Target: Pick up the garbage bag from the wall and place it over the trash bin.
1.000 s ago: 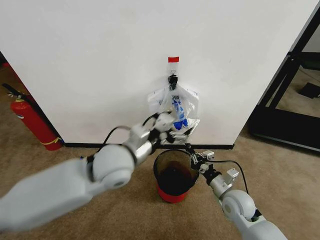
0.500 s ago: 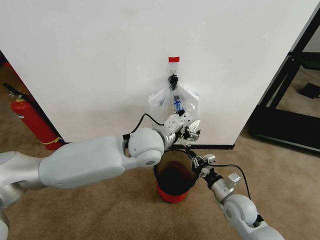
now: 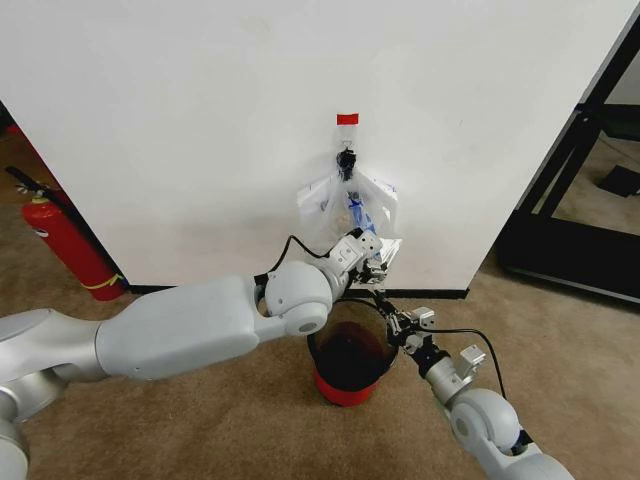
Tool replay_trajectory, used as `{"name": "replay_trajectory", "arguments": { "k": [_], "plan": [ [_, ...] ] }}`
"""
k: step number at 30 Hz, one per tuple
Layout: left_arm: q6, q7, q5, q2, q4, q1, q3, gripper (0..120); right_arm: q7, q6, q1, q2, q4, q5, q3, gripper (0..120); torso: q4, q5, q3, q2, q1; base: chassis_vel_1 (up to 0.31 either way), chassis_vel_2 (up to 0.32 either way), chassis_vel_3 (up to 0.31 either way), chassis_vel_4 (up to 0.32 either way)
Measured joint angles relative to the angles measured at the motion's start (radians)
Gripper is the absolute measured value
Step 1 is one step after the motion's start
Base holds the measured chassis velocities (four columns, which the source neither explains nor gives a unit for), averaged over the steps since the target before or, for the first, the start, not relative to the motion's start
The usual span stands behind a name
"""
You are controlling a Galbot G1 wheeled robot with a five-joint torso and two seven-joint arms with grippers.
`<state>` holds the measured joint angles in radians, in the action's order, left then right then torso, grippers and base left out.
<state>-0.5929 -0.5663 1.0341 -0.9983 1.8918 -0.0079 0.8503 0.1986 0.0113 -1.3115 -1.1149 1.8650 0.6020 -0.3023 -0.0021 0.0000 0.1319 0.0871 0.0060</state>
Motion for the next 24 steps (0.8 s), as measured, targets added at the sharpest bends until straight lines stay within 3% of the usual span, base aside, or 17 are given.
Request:
{"name": "replay_trajectory", "arguments": {
  "k": [3, 7, 9, 21, 24],
  "plan": [
    [0.002, 0.0, -0.003, -0.01, -0.018, -0.006, 0.011, 66, 0.0, -0.001, 0.001, 0.001, 0.001, 0.004, 0.0, 0, -0.0003, 0.0001, 0.0, 0.0, 0.0, 0.0, 0.0, 0.0, 0.0],
    [0.007, 0.001, -0.015, -0.019, -0.033, -0.003, 0.016, 49, 0.0, -0.002, 0.0, 0.007, 0.005, 0.014, -0.008, 0, -0.0001, 0.0, 0.0, 0.0, 0.0, 0.0, 0.0, 0.0, 0.0],
    [0.009, 0.0, -0.017, -0.021, -0.036, -0.002, 0.015, 47, 0.0, -0.002, 0.0, 0.007, 0.005, 0.015, -0.009, 0, -0.0001, 0.0, 0.0, 0.0, 0.0, 0.0, 0.0, 0.0, 0.0],
    [0.029, 0.0, -0.025, -0.009, -0.04, 0.005, 0.007, 0, -0.005, -0.005, -0.003, 0.012, 0.009, 0.028, -0.016, 0, -0.0001, 0.0, 0.0, 0.0, 0.0, 0.0, 0.0, 0.0, 0.0],
    [0.034, 0.001, -0.028, -0.004, -0.035, 0.009, 0.006, 0, -0.006, -0.006, -0.004, 0.012, 0.01, 0.029, -0.018, 0, -0.0001, 0.0, 0.0, 0.0, 0.0, 0.0, 0.0, 0.0, 0.0]
  ]
}}
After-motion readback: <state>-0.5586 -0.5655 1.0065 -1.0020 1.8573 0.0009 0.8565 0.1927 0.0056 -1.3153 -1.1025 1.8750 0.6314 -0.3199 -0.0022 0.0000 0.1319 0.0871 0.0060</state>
